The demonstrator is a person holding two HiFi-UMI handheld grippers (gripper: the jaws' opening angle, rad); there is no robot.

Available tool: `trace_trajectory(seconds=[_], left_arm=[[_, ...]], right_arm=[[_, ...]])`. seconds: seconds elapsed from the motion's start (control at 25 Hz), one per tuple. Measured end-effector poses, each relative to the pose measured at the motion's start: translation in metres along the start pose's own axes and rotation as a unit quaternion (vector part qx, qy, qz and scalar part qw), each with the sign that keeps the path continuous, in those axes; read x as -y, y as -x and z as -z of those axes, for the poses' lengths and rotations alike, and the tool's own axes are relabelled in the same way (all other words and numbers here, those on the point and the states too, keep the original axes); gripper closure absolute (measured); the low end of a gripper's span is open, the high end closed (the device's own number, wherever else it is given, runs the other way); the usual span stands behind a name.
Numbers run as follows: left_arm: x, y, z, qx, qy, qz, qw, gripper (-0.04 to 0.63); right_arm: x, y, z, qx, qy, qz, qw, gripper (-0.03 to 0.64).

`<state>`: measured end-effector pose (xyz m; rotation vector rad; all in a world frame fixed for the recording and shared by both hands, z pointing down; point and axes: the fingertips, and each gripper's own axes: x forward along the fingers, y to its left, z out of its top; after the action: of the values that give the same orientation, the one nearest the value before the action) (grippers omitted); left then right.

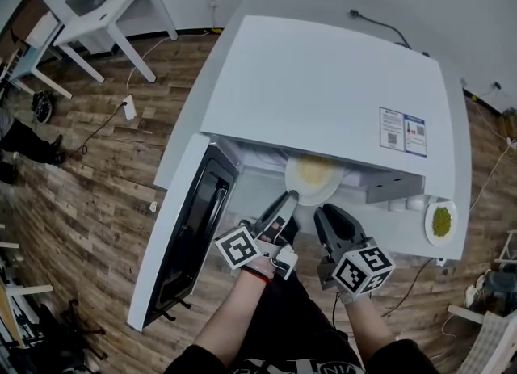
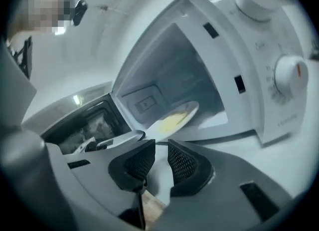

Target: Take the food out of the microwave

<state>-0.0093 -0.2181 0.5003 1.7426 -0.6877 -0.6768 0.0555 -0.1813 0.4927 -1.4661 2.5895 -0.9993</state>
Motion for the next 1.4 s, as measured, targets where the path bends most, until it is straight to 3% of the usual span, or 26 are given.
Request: trace_trajectory(seconds=[0.16,0.4,0.68,0.76,0.92,1.08,1.4], left_arm=[[0.003,0.003,0.002,0.005,0.009,0.005,0.9999,0.528],[0.006,0.01,0.0,0.011,0.013,0.014,0.9998,0.534],[0.012,0.013,0.002,-0.003,-0.014,0.017,0.9998,0.54],[0.014,0.013,0.004,-0.014,-0.032,0.014,0.9993,0.54],[0.015,0.015,0.014,-0.013,-0.003,0.021,0.9997,0.54],[0.018,0.018,0.016,-0.027,-0.03,0.013,0.9991,0.54],[0.018,0.024,0.031,-0.029,0.017,0.036,0.9988,0.543]], right_arm=[[-0.002,-0.005,0.001,0.02,-0.13,-0.024,0.991,0.514],[-0.005,-0.009,0.005,0.031,-0.229,-0.039,0.972,0.49],[-0.016,-0.013,-0.005,0.059,-0.312,-0.062,0.946,0.474],[-0.017,-0.017,-0.005,0.061,-0.325,-0.062,0.942,0.474],[-0.012,-0.021,-0.008,0.069,-0.334,-0.058,0.938,0.476],[-0.005,-0.024,-0.012,0.076,-0.346,-0.049,0.934,0.476],[-0.001,-0.026,-0.008,0.078,-0.363,-0.052,0.927,0.487]])
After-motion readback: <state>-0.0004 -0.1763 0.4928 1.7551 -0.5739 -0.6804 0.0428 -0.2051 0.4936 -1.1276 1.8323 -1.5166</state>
